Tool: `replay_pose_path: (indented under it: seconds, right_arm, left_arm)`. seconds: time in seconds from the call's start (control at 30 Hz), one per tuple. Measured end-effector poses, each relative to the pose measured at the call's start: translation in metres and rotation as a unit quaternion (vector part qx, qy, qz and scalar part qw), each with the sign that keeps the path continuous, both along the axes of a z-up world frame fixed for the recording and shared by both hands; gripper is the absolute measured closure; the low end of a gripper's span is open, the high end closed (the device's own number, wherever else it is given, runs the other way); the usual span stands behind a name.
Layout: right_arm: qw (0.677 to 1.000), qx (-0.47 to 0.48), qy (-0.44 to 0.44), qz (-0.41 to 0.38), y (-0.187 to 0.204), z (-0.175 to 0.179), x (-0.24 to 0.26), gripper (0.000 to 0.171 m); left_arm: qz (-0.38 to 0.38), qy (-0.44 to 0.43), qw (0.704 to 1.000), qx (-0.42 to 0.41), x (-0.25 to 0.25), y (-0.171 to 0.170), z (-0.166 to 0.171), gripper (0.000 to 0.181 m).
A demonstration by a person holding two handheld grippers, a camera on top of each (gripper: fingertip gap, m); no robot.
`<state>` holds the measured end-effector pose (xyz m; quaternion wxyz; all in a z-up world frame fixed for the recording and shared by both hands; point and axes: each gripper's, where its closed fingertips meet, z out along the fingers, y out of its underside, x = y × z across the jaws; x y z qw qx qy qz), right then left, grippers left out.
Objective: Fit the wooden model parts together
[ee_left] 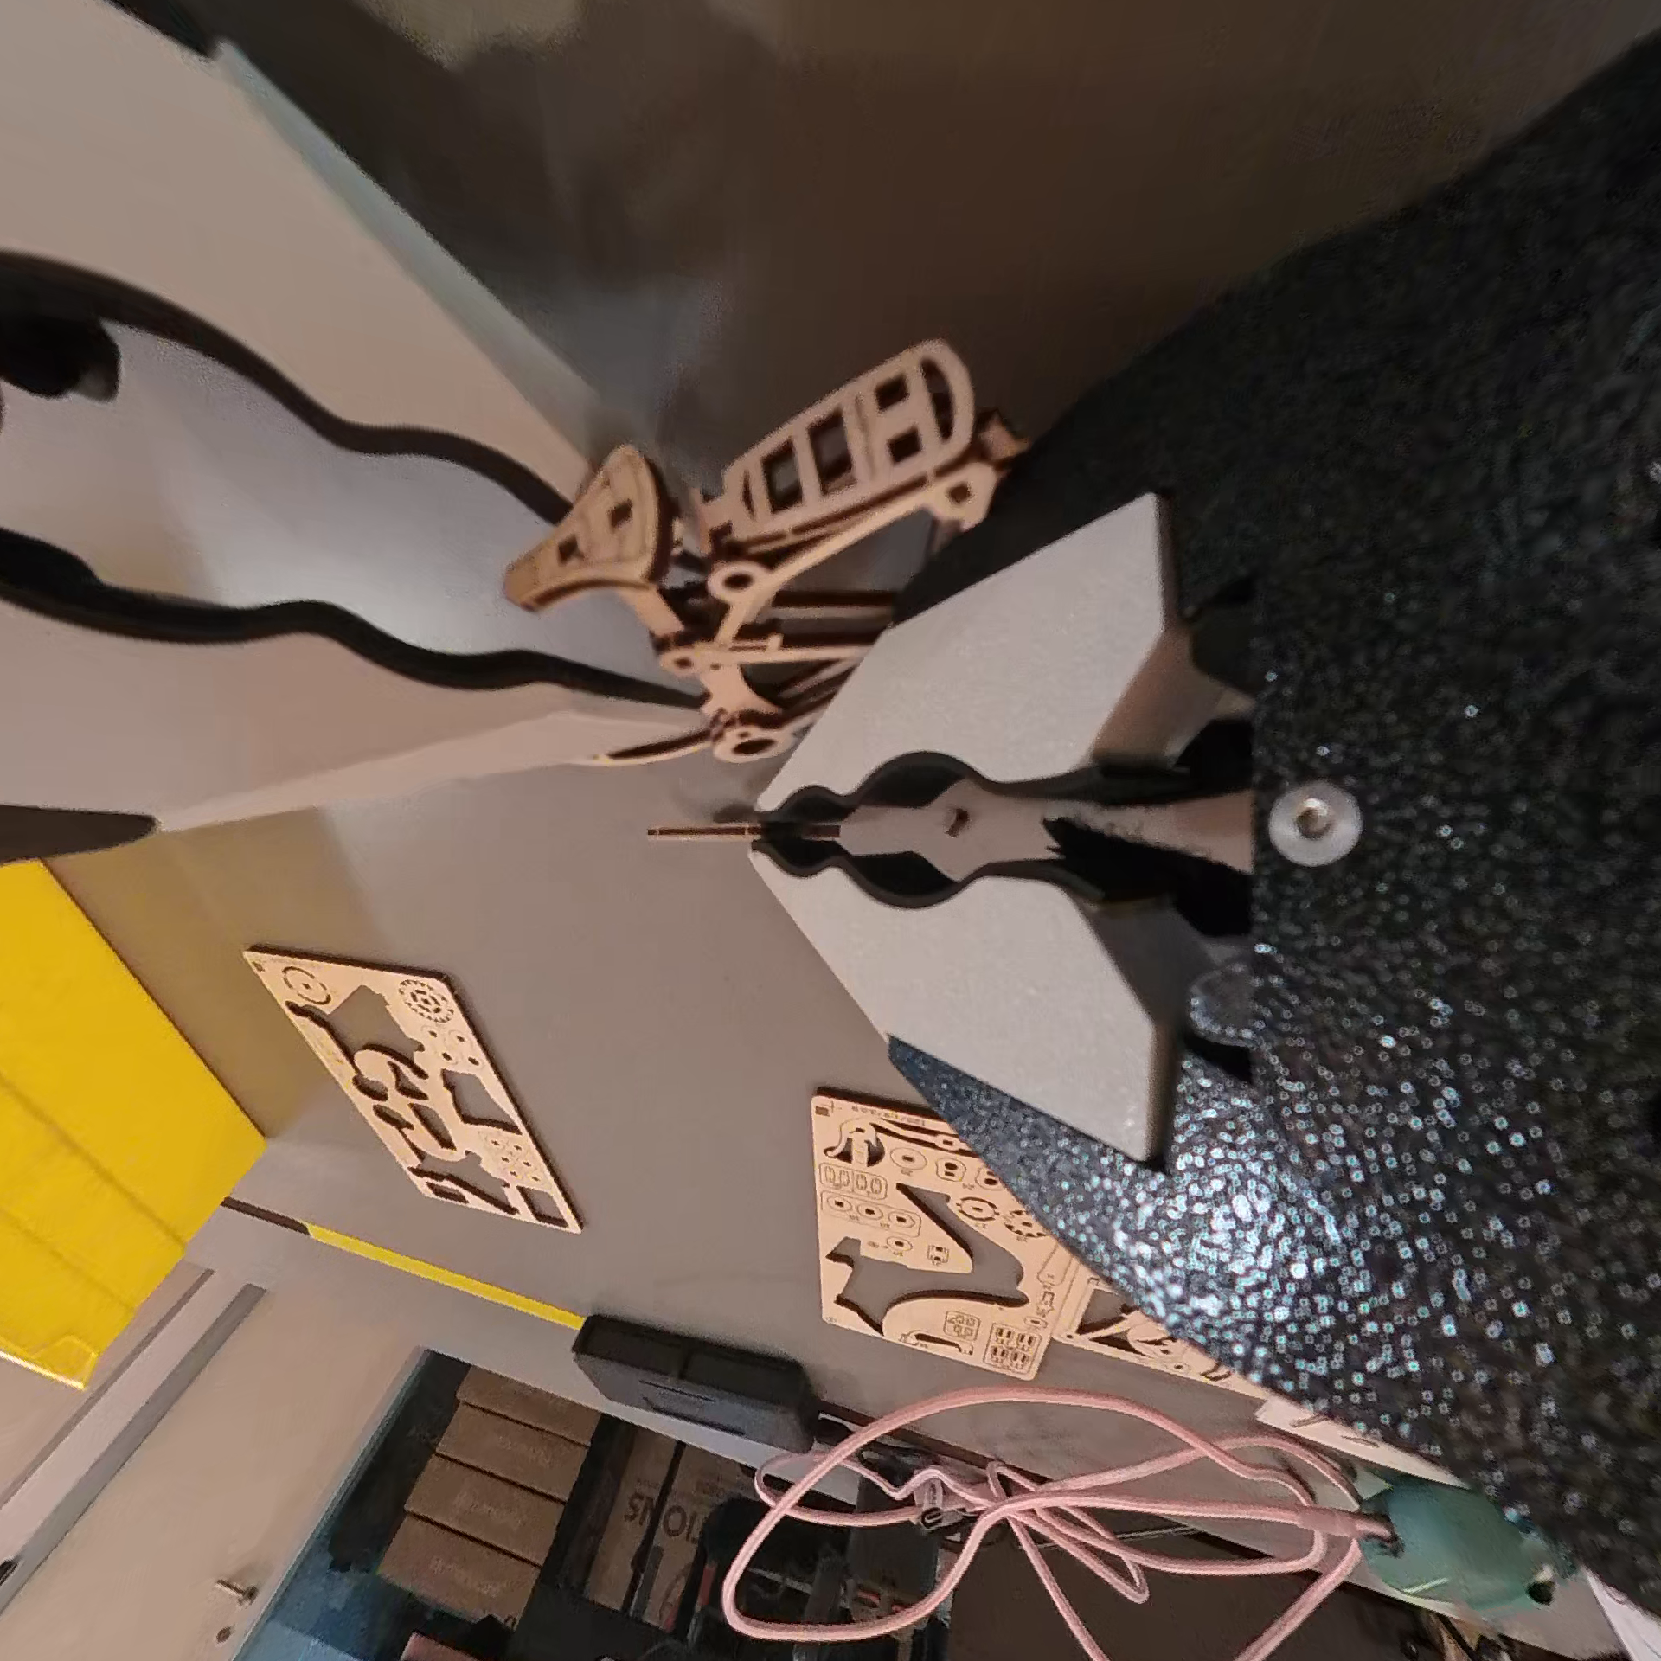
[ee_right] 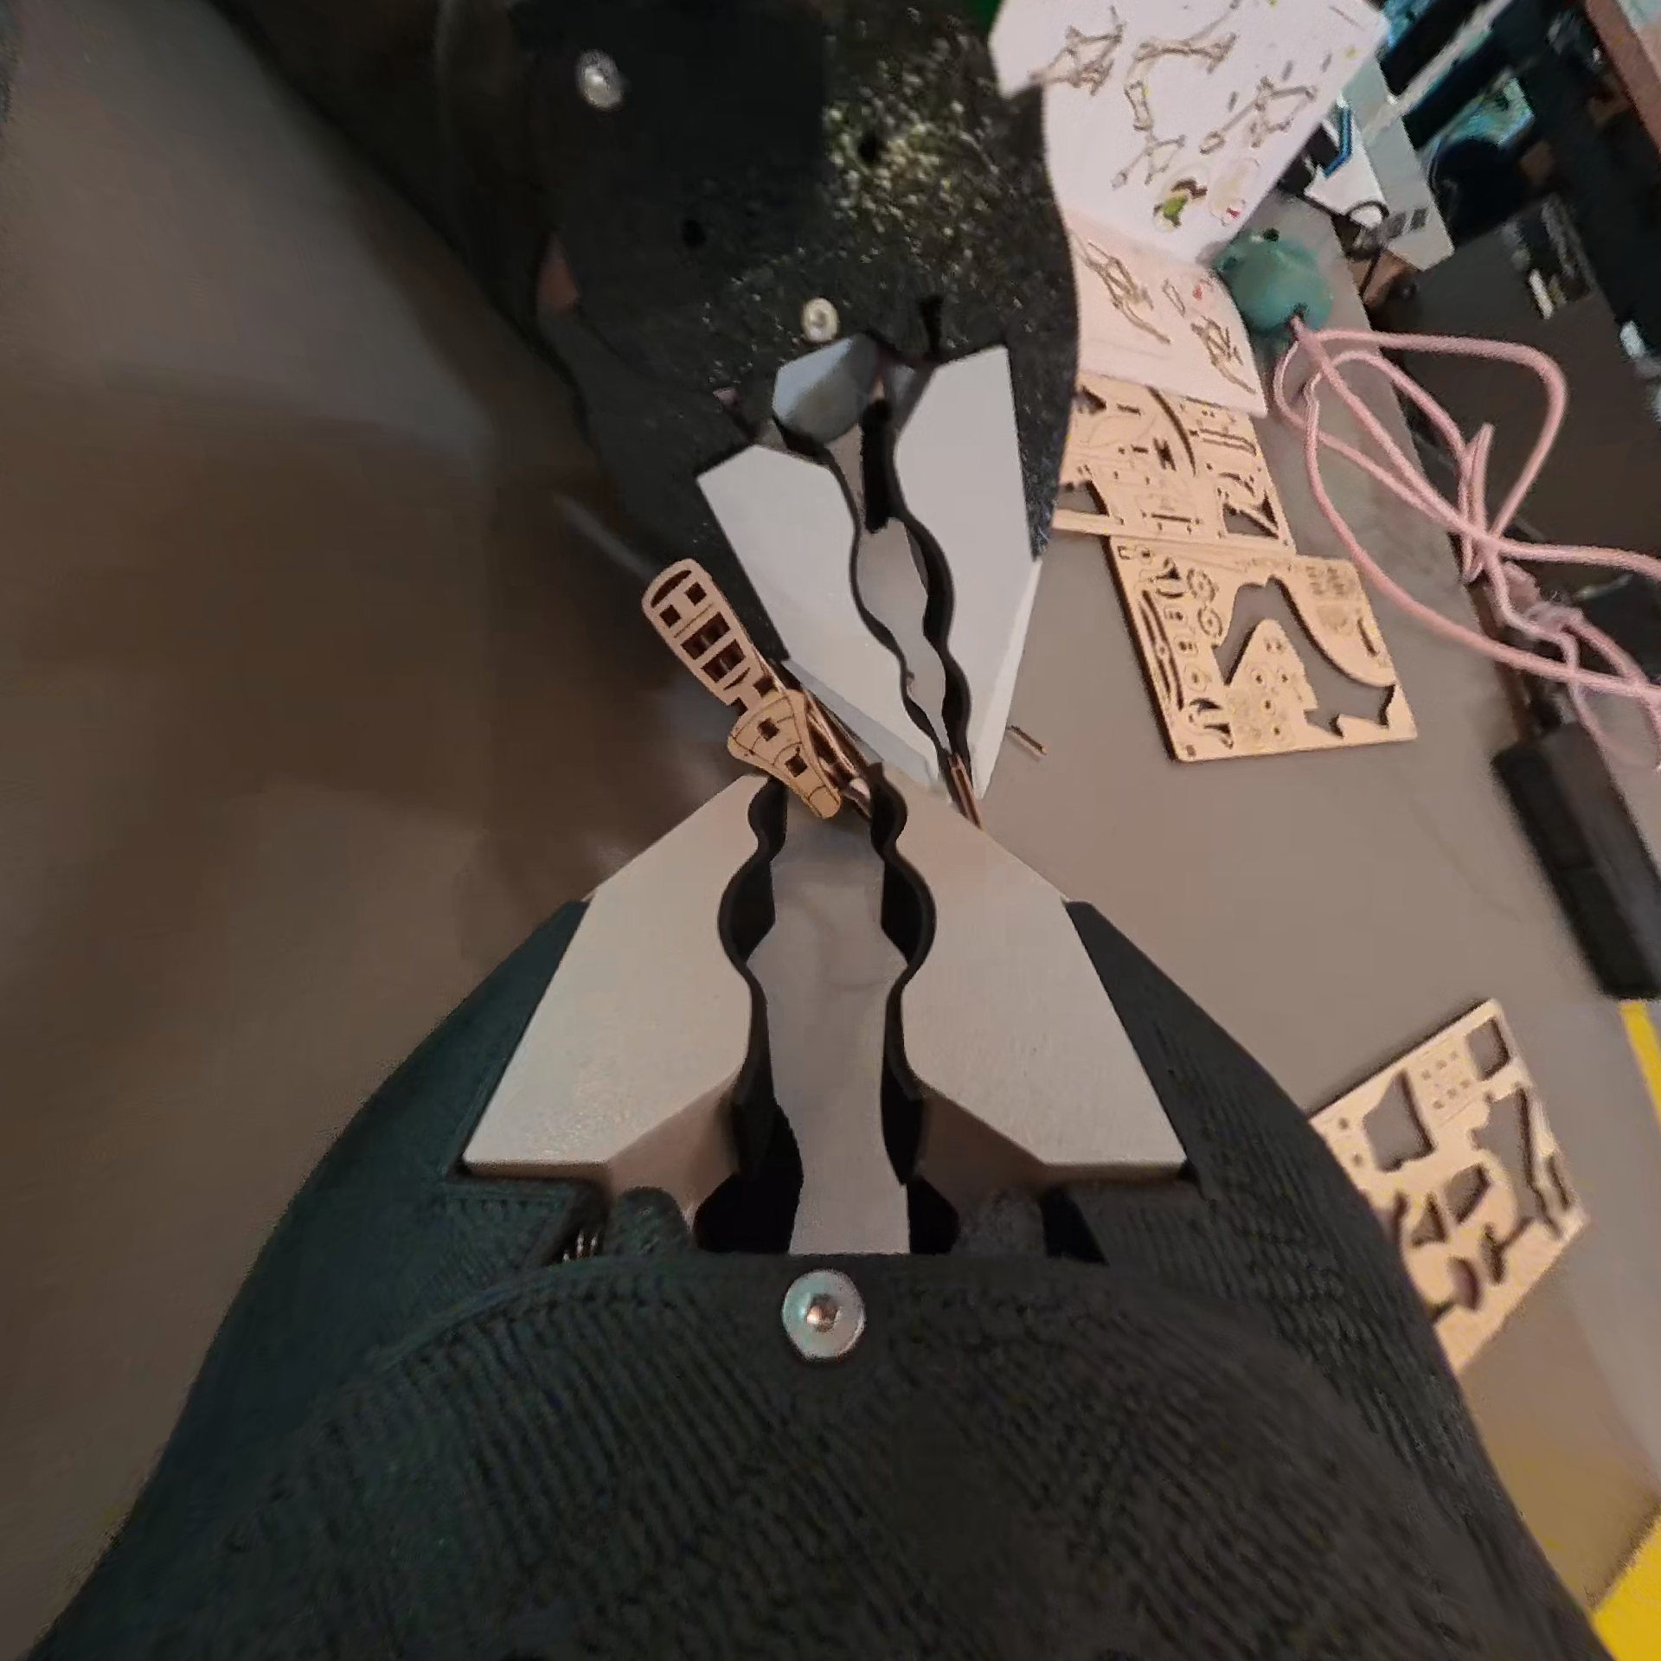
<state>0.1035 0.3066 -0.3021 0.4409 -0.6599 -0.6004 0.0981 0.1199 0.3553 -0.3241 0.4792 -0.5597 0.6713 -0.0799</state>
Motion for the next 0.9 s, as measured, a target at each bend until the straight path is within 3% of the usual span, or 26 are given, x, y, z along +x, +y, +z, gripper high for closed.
replay_pose_path:
  seconds: [0.13, 0.3, 0.47, 0.6, 0.77, 0.9]
  right_arm:
    - [0.998, 0.041, -0.033, 0.032, -0.002, 0.003, -0.006, 0.159]
    - [1.0, 0.015, -0.02, 0.016, -0.001, 0.006, -0.004, 0.16]
    - [0.992, -0.087, 0.04, -0.083, 0.015, 0.022, 0.019, 0.16]
    - [0.955, -0.232, 0.091, -0.162, 0.024, 0.02, 0.041, 0.16]
    - [0.92, -0.347, 0.117, -0.142, 0.012, 0.01, 0.032, 0.16]
    - [0.929, -0.335, 0.099, -0.123, 0.015, 0.009, 0.03, 0.16]
  left_arm:
    - [-0.003, 0.002, 1.0, -0.006, -0.001, 0.0, 0.0, 0.181]
    - [0.002, -0.023, 1.0, 0.011, -0.021, 0.014, 0.018, 0.181]
    - [-0.037, -0.027, 0.996, 0.071, -0.054, 0.021, 0.035, 0.181]
    - [-0.122, -0.035, 0.992, 0.017, -0.059, -0.002, 0.034, 0.181]
    - [-0.222, -0.001, 0.973, 0.06, -0.048, -0.04, 0.024, 0.181]
    - [-0.221, 0.034, 0.968, 0.112, -0.041, -0.041, 0.013, 0.181]
